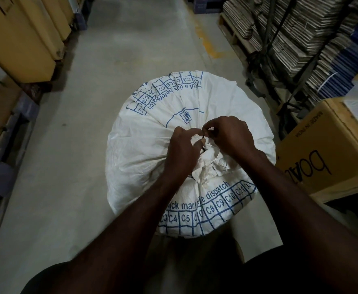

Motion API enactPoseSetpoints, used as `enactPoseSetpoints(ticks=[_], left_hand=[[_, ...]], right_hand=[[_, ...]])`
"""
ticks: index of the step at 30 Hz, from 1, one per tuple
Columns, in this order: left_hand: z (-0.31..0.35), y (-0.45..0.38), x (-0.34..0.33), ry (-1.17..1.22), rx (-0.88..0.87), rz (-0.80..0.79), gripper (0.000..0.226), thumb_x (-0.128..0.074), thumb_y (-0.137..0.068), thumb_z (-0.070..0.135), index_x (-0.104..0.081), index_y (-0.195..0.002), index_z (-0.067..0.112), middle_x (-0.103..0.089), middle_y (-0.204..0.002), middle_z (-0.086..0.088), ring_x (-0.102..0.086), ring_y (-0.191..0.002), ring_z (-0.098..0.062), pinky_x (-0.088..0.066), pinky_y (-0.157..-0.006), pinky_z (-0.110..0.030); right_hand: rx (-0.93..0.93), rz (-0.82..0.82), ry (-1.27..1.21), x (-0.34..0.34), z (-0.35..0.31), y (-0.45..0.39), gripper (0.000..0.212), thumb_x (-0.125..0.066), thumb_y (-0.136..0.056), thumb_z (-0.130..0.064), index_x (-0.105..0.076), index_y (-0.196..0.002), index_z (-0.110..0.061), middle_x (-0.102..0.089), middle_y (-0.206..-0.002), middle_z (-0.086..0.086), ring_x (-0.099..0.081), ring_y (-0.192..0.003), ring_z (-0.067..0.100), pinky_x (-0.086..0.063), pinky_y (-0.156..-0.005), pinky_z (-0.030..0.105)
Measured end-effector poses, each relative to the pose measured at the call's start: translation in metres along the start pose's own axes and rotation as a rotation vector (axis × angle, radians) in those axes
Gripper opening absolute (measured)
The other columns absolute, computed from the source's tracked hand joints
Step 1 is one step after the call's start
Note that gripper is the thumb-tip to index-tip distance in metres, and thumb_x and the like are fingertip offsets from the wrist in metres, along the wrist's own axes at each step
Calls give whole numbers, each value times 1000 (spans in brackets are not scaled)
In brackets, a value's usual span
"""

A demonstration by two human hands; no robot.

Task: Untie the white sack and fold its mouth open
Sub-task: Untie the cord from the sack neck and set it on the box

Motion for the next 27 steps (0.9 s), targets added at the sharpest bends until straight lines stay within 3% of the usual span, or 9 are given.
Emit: enactPoseSetpoints(ticks=[4, 7, 11, 16, 18, 20, 22, 27], left_hand=[[-6, -5, -3, -4, 103, -31, 20, -79, -92, 36, -80, -111, 30, -55, -108, -2, -66, -108, -23, -48, -94, -29], [-11, -7, -7, -2, 141, -36, 22, -83, -88, 36, -80, -108, 28, -61, -113, -6, -64, -113, -25, -45, -94, -28], [-14, -11, -9, 59, 188, -49, 23, -90, -80, 32, -83, -101, 25, -73, -112, -9, -66, -112, -26, -53, -100, -39], [-22, -8, -12, 199, 276, -82, 18, -92, -74, 26, -84, -90, 26, -78, -110, -7, -71, -109, -21, -56, -101, -42], [-25, -7, -12, 236, 288, -82, 15, -91, -72, 27, -82, -84, 28, -76, -107, -9, -74, -99, -20, -60, -96, -40], [-25, -7, -11, 226, 282, -78, 12, -90, -76, 27, -80, -83, 29, -70, -100, -7, -68, -83, -17, -57, -78, -27], [-26, -6, -10, 209, 276, -77, 11, -87, -83, 22, -76, -83, 27, -54, -93, -6, -52, -70, -10, -38, -59, -10], [-25, 1, -6, 203, 228, -72, 10, -78, -93, 15, -70, -90, 21, -53, -105, -7, -52, -75, -8, -37, -58, -5]], right_hand=[[-4, 5, -23, 3, -2, -1, 20, -63, -93, -18, -77, -94, -32, -75, -88, -5, -69, -87, 24, -53, -77, 37], [-1, -96, -4, -5, -4, -2, 18, -64, -98, -25, -79, -101, -37, -78, -93, -8, -71, -93, 22, -55, -87, 42], [-15, -217, -19, -12, 3, -5, 32, -70, -97, -23, -74, -123, -41, -69, -94, -17, -69, -107, 18, -53, -94, 43], [51, -250, -100, -15, 3, -8, 37, -76, -92, -22, -76, -117, -49, -64, -86, -18, -67, -94, 12, -56, -84, 39], [72, -249, -115, -16, 3, -9, 31, -78, -91, -26, -79, -110, -50, -67, -87, -14, -67, -90, 12, -57, -82, 38], [74, -232, -131, -14, 3, -9, 25, -80, -89, -28, -81, -102, -50, -69, -85, -14, -68, -87, 12, -58, -81, 39], [57, -201, -134, -12, 5, -10, 21, -79, -87, -27, -82, -94, -47, -73, -84, -14, -70, -85, 13, -58, -81, 40], [37, -167, -137, -14, 3, -10, 18, -75, -87, -26, -83, -93, -42, -75, -83, -14, -70, -81, 12, -57, -78, 38]])
Point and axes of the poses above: each hand's wrist, its own y-axis away from the middle knuckle, its own x-axis out of the back of the hand, z = x × y, the point moved 9 cm from there along -y, towards the middle knuckle
